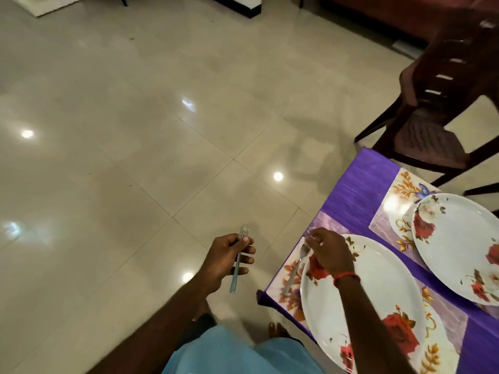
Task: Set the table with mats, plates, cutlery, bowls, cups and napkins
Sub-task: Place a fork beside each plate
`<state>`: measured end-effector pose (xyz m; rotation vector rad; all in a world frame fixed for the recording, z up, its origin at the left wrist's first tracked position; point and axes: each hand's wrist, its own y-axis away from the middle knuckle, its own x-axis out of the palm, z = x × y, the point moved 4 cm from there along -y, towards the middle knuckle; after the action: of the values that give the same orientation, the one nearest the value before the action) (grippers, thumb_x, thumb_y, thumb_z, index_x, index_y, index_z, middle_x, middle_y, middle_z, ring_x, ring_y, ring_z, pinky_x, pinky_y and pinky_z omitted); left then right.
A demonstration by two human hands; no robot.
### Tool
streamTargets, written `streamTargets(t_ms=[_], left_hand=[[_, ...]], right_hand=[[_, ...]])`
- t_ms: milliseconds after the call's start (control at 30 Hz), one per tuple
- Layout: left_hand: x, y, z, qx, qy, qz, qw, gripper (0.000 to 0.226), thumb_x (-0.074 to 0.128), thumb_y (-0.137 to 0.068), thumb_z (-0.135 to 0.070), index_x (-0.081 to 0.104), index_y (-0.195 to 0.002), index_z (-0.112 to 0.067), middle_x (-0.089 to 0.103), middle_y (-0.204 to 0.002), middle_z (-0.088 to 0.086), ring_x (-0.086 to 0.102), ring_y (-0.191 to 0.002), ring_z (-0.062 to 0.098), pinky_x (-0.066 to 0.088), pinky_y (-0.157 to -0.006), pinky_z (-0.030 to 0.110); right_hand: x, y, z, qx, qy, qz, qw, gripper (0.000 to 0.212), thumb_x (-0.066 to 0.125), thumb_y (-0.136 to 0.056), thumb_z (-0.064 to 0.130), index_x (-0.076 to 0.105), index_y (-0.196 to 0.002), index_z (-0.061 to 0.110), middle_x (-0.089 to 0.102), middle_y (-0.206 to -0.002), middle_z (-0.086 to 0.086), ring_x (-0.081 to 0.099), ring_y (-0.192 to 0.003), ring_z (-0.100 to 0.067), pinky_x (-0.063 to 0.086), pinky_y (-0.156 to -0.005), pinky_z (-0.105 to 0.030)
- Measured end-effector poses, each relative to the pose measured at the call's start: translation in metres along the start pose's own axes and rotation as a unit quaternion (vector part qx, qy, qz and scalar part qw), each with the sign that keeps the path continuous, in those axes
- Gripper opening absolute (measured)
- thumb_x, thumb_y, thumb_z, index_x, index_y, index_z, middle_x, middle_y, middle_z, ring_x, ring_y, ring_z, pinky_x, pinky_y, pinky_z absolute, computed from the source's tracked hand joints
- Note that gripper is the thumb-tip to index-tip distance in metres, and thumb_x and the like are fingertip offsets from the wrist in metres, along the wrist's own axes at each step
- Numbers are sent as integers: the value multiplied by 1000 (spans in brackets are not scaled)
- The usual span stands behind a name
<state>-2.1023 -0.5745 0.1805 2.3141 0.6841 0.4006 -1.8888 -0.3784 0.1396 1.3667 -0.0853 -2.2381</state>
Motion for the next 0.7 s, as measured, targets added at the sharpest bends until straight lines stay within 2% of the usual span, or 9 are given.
streamTargets(t_ms=[100, 167, 300, 400, 500, 567, 700], left_hand=[[-26, -10, -20, -7, -20, 56, 998, 17, 56, -103, -13, 72, -111, -8, 76, -92, 9, 70, -77, 24, 58, -65, 36], [-43, -14, -32, -7, -39, 83, 996, 20, 54, -102, -7, 71, -112, -8, 76, -93, 9, 70, -78, 24, 58, -66, 37], [-77, -23, -57, 19, -67, 124, 990, 22, 54, -103, -6, 71, -115, -11, 77, -103, 12, 73, -84, 24, 60, -73, 38], [-95, -29, -74, 37, -53, 148, 987, 22, 58, -103, -8, 72, -119, -14, 76, -109, 13, 75, -92, 29, 62, -80, 41], [-107, -38, -89, 44, -33, 161, 986, 23, 62, -100, -8, 73, -120, -13, 77, -110, 13, 75, -100, 34, 62, -84, 44], [-112, -44, -99, 49, -26, 165, 985, 23, 64, -99, -7, 73, -119, -10, 77, -109, 15, 75, -100, 36, 62, -85, 45], [-123, -59, -115, 49, 5, 157, 986, 23, 70, -94, -6, 74, -116, -3, 76, -107, 21, 75, -96, 40, 63, -86, 44]], right_hand=[[-6, 1, 21, 23, 23, -45, 998, 28, 64, -98, 33, 69, -119, 17, 70, -117, -8, 63, -105, -24, 47, -93, -36], [-11, 2, 47, 27, 8, -81, 996, 29, 66, -96, 34, 70, -117, 15, 71, -112, -7, 64, -101, -22, 48, -88, -34], [-4, 0, 121, 11, -124, -118, 985, 18, 75, -90, 31, 74, -103, 19, 73, -92, 1, 67, -83, -15, 50, -79, -29], [11, -1, 181, -17, -243, -70, 967, 10, 78, -87, 27, 75, -96, 23, 73, -80, 4, 69, -70, -12, 53, -70, -26], [29, -6, 234, -51, -262, 33, 963, 20, 75, -90, 35, 73, -107, 25, 74, -82, 3, 71, -71, -9, 52, -66, -19], [39, -9, 261, -51, -302, 83, 948, 24, 73, -91, 36, 72, -112, 25, 76, -83, 1, 72, -75, -12, 51, -63, -21], [52, -20, 288, -51, -343, 77, 935, 25, 78, -88, 25, 72, -112, 22, 76, -78, -4, 72, -72, -11, 47, -61, -15]])
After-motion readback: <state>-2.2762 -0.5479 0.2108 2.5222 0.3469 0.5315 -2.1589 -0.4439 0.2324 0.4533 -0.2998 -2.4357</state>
